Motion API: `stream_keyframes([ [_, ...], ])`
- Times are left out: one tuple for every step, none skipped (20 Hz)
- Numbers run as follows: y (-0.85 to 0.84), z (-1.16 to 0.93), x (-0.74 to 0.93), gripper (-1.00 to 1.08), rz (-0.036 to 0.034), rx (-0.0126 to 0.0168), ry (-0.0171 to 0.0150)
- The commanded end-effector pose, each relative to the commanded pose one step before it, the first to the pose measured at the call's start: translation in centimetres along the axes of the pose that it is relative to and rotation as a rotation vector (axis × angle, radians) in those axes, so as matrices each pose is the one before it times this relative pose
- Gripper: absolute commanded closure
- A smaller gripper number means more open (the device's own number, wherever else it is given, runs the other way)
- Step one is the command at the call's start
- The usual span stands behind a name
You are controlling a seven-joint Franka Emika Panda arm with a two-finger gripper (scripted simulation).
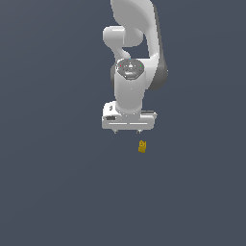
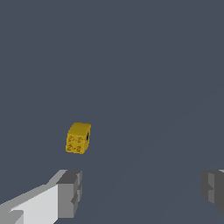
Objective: Pick up the object and move it to a goal position.
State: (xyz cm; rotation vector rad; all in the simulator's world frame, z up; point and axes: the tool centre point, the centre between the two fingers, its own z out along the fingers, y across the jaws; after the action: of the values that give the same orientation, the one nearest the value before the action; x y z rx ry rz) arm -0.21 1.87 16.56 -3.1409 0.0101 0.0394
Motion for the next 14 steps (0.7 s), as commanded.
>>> stream_keyframes([
  [0.001, 0.0, 0.0, -0.92, 0.0, 0.0, 0.0],
  [-0.055, 0.013, -0.003, -0.92, 0.0, 0.0, 0.0],
  [-0.053, 0.077, 0.006, -0.92, 0.00151, 0.00103, -0.00069],
  [-0.136, 0.109, 0.003, -0.92, 0.00184, 0.00127, -0.00086],
  [-0.19, 0.152, 0.003, -0.92, 0.00258, 0.0018, -0.00123],
  [-0.238, 0.197, 0.004, -0.92, 0.00342, 0.00244, -0.00169],
  [-0.261, 0.209, 0.001, -0.92, 0.00365, 0.00271, -0.00192],
  [-0.209, 0.166, 0.0, -0.92, 0.00297, 0.00234, -0.00169],
  [-0.158, 0.12, -0.001, -0.92, 0.00222, 0.00189, -0.00141],
  [-0.102, 0.076, 0.0, -0.92, 0.00151, 0.00147, -0.00113],
  [-0.051, 0.029, 0.001, -0.92, 0.0007, 0.00093, -0.00075],
  [0.006, -0.031, -0.003, -0.92, 0.0, 0.0, 0.0],
  [0.02, -0.006, 0.004, -0.92, -0.00068, -0.00011, -0.00001],
  [-0.005, 0.045, 0.005, -0.92, 0.0, 0.0, 0.0],
])
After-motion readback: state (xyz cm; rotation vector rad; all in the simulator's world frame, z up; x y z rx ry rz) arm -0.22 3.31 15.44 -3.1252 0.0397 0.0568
